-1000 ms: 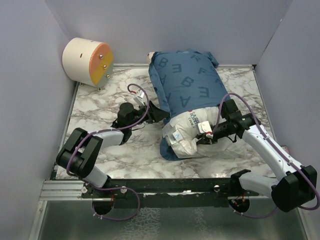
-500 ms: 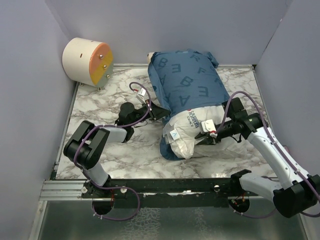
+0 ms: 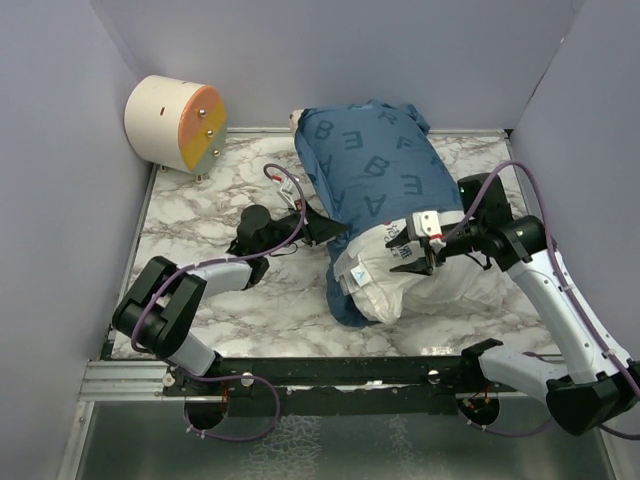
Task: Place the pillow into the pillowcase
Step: Stuff the pillow into the pillowcase.
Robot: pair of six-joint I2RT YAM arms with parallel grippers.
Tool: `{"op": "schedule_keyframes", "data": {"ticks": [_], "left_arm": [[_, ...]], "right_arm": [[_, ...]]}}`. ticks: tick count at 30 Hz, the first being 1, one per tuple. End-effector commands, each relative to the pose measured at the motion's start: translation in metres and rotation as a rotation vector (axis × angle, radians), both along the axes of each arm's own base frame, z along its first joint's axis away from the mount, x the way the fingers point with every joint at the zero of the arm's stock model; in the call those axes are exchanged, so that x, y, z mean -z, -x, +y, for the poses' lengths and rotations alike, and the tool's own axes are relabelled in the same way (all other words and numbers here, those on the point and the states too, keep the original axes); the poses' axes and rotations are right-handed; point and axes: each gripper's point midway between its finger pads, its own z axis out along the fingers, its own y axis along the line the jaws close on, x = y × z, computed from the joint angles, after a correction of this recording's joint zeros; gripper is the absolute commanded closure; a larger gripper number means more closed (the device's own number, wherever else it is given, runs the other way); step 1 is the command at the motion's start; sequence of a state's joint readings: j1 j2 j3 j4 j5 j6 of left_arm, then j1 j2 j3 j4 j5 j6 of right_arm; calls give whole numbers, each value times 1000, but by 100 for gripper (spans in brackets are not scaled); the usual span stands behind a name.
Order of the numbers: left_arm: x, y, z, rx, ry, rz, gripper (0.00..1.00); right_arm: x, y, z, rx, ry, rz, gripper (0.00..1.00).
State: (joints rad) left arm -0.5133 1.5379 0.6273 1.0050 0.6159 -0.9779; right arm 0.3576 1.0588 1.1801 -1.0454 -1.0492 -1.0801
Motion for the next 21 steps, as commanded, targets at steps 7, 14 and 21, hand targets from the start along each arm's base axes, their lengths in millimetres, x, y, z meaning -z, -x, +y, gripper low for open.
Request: {"op": "schedule_keyframes", "data": {"ticks": [7, 14, 21], "left_arm": [[-29, 20, -9, 52, 6, -101, 100], [-33, 25, -14, 65, 15, -104, 100], [-39, 37, -15, 89, 17, -114, 100]], "right_arm": [[12, -53, 8, 146, 24, -13, 57], [55, -65, 7, 215, 129, -24, 71], [85, -119, -20, 508, 238, -90, 88]]}}
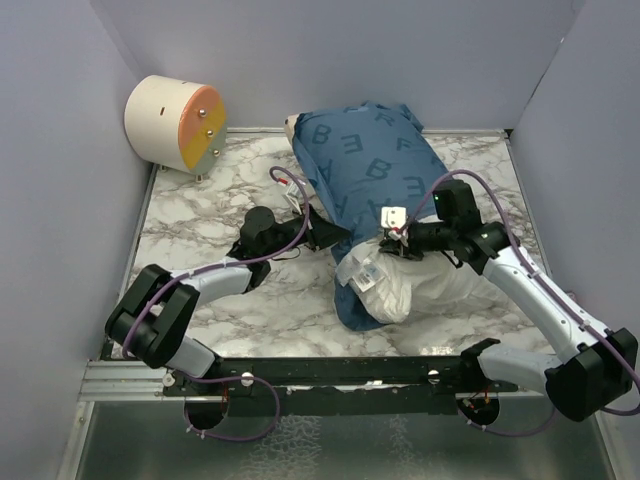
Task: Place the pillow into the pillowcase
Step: Stuff the pillow into the pillowcase.
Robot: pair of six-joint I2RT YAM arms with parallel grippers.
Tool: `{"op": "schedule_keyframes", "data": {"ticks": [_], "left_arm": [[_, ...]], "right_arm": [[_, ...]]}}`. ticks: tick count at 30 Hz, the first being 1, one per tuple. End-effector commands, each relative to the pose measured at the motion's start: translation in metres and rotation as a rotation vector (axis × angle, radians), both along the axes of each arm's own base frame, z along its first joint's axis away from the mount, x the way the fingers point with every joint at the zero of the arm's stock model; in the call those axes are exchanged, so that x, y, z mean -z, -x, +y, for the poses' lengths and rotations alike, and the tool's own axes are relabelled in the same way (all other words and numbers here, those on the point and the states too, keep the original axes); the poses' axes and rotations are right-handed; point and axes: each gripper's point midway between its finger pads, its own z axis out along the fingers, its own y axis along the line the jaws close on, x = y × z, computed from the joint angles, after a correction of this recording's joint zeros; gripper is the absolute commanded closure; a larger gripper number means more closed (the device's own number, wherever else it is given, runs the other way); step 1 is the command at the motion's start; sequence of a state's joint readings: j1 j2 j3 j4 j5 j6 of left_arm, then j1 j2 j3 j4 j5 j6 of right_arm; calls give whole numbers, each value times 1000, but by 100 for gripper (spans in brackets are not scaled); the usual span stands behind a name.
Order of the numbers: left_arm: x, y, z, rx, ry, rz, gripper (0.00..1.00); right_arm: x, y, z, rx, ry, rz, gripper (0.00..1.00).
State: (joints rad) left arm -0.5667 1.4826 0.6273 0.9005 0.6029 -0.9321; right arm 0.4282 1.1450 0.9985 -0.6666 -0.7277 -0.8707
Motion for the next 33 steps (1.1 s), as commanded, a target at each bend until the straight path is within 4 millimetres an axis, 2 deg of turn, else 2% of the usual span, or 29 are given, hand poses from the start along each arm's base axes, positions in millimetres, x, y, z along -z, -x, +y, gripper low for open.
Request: {"op": "schedule_keyframes", "data": {"ticks": [1, 6, 8, 11, 14, 18, 21, 22, 25, 27, 29, 33], "left_arm": [[-41, 21, -5, 58, 64, -112, 100], [-48, 48, -7, 105, 77, -117, 100], [-44, 62, -10, 123, 62, -105, 100], [-34, 84, -18, 139, 33, -93, 100], [-16, 99, -26, 157, 18, -49, 100], [13, 99, -34, 142, 14, 24, 100], [32, 91, -38, 113, 0, 64, 100], [39, 88, -38, 99, -14, 75, 100], [59, 80, -38, 59, -54, 111, 100], [68, 79, -34, 37, -75, 127, 100], [76, 78, -29, 17, -97, 137, 100], [84, 78, -16, -26, -156, 136, 91]], "right_arm": [[16, -62, -29, 311, 107, -110, 89], [25, -114, -55, 584, 158, -201, 93], [24, -130, -60, 660, 148, -235, 95], [24, -141, -56, 700, 101, -229, 96], [36, -137, -40, 654, 57, -147, 96], [60, -117, -17, 538, 23, -10, 93], [64, -85, 3, 367, -14, 84, 81], [59, -73, 9, 303, -31, 105, 74], [39, -40, 19, 129, -61, 127, 62], [24, -22, 18, 66, -69, 119, 55], [9, -8, 11, 37, -68, 92, 50], [-20, 5, -12, 67, -66, 20, 40]]}}
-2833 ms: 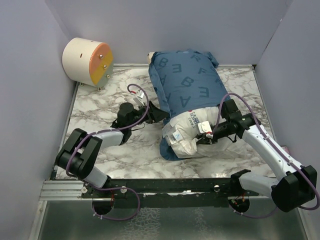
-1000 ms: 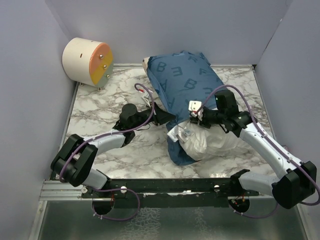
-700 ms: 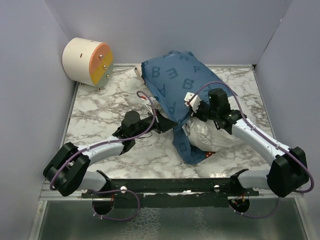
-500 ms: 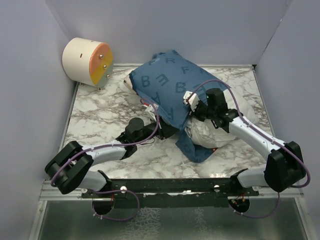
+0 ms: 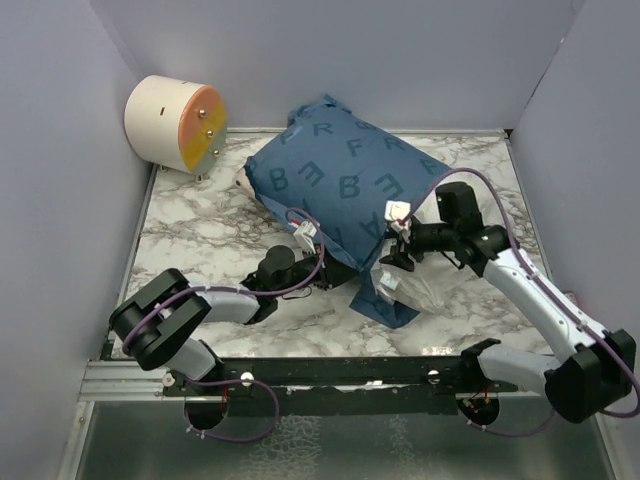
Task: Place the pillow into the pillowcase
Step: Stuff the pillow into the pillowcase.
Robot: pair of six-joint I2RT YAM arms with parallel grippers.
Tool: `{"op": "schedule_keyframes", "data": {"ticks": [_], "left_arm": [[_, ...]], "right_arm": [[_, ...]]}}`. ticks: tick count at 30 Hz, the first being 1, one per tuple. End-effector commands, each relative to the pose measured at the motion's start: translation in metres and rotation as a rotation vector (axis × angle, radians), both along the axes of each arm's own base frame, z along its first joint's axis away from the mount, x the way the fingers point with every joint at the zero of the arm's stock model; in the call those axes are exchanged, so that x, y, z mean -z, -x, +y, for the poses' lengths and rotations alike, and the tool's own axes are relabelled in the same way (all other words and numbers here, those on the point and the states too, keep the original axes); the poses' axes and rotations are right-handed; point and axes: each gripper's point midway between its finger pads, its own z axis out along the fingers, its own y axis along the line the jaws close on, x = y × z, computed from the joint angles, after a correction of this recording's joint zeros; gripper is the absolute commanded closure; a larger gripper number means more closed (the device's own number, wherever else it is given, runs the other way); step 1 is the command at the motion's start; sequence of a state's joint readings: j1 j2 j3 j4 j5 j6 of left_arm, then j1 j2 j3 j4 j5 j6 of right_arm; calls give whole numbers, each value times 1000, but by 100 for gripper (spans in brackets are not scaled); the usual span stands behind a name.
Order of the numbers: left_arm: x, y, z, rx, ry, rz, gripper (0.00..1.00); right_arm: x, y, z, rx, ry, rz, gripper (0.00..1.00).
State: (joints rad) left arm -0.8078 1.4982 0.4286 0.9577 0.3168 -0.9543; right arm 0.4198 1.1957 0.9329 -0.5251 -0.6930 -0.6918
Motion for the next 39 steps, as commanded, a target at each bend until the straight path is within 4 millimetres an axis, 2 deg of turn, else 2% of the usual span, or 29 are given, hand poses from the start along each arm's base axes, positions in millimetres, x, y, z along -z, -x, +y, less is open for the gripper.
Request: {"op": "schedule_keyframes", "data": {"ticks": [1, 3, 5, 11, 15, 20, 26, 30, 32, 36, 37, 38, 39], "left_arm": [[10, 16, 10, 15, -68, 5, 89], [9, 17, 16, 5, -98, -8, 83], [6, 17, 22, -9, -130, -29, 77], [-21, 17, 50, -84, -206, -121, 49], [-54, 20, 69, -124, -199, -224, 37], [-99, 21, 76, -131, -190, -336, 34], [-145, 2, 58, -109, -235, -425, 34], [-162, -17, 36, -111, -315, -477, 34], [-166, -20, 17, -100, -388, -521, 34], [-160, -35, -14, -146, -603, -596, 33], [-156, -40, -19, -169, -672, -616, 33], [-143, -47, -21, -192, -767, -622, 33], [-151, -53, -28, -218, -797, -641, 32]], "right_arm": [[-50, 22, -21, -40, -32, -109, 39], [-60, 24, -32, -2, -29, -122, 38], [-69, 17, -45, 64, -38, -122, 38], [-95, -28, -96, 307, -120, -124, 37], [-103, -41, -113, 371, -153, -113, 36], [-106, -52, -125, 460, -186, -116, 31], [-85, -63, -132, 517, -207, -43, 30], [-75, -65, -137, 541, -220, -22, 31], [-71, -65, -138, 544, -226, -9, 31], [-66, -64, -137, 542, -244, 8, 31], [-65, -64, -137, 542, -249, 13, 31], [-65, -64, -137, 542, -253, 13, 31], [-64, -64, -137, 542, -256, 17, 31]]}}
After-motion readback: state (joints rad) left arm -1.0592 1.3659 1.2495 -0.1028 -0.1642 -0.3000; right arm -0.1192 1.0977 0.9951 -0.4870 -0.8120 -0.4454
